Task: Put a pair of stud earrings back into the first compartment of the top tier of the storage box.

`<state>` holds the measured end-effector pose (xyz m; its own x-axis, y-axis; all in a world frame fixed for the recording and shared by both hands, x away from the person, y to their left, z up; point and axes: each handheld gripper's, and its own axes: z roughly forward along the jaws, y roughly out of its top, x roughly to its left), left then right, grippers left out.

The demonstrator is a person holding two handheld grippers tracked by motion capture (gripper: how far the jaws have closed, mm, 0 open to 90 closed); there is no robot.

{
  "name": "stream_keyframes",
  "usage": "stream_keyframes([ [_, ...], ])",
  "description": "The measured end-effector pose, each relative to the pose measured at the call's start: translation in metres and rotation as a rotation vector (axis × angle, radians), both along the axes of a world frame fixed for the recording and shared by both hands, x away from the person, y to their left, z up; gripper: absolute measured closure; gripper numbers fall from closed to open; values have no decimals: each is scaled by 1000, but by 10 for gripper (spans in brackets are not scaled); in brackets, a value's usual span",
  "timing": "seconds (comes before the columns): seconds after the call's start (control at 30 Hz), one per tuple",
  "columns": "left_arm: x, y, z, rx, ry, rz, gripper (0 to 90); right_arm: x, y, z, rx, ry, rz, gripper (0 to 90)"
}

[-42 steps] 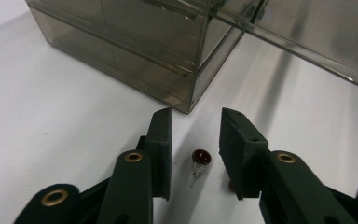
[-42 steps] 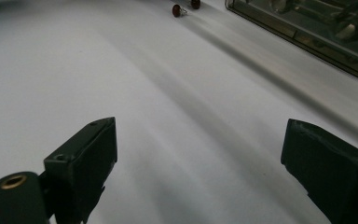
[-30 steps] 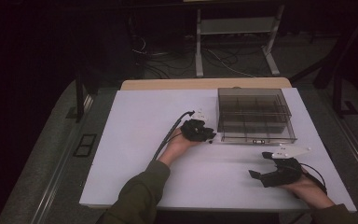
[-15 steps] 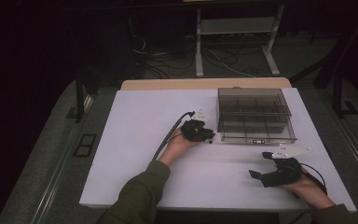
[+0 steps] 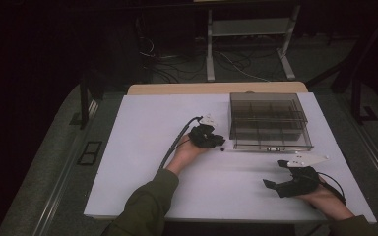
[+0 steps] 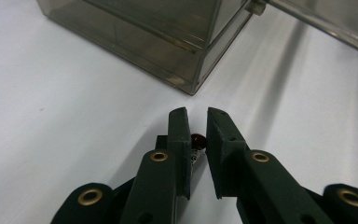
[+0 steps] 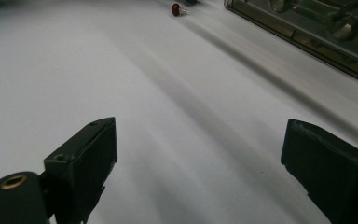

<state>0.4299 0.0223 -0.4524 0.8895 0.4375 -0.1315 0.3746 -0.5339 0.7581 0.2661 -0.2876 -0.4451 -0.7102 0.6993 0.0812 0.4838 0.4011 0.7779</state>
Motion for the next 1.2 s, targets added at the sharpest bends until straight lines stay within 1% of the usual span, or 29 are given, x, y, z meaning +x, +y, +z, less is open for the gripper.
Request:
stream_keyframes([
  [0.07,0,3,3,-8,12,9,796,0,0,0,-1,-1,0,100],
  [0.13,0,6,5,-9,9,5,796,0,0,0,-2,0,-1,100],
  [0.17,-1,7,7,-10,18,10,796,0,0,0,-3,0,-1,100],
  [0.23,0,10,9,-6,9,0,796,-1,-1,0,-5,0,-2,100],
  [0.27,-2,10,11,-17,17,10,796,-1,-1,0,-6,0,-2,100],
  [0.3,-2,12,13,-14,8,2,796,-1,-1,0,-7,0,-2,100],
  [0.4,-4,14,18,-30,10,8,796,-1,-1,0,-8,-1,-4,99],
  [0.53,-6,17,23,-35,9,3,796,-2,-1,0,-10,0,-8,99],
  [0.63,-7,19,26,-32,8,-1,796,-2,-2,0,-11,-3,-7,99],
  [0.77,-9,20,31,-40,6,-4,796,-2,-2,0,-13,-4,-6,100],
  [0.93,-10,22,36,-40,-8,-22,795,-2,-2,0,-13,-3,-7,99],
  [1.0,-10,23,38,-43,-6,-25,796,-2,-2,0,-13,-4,-6,99],
  [1.2,-13,22,46,-48,-17,-38,795,-2,-2,0,-14,-4,-6,100],
])
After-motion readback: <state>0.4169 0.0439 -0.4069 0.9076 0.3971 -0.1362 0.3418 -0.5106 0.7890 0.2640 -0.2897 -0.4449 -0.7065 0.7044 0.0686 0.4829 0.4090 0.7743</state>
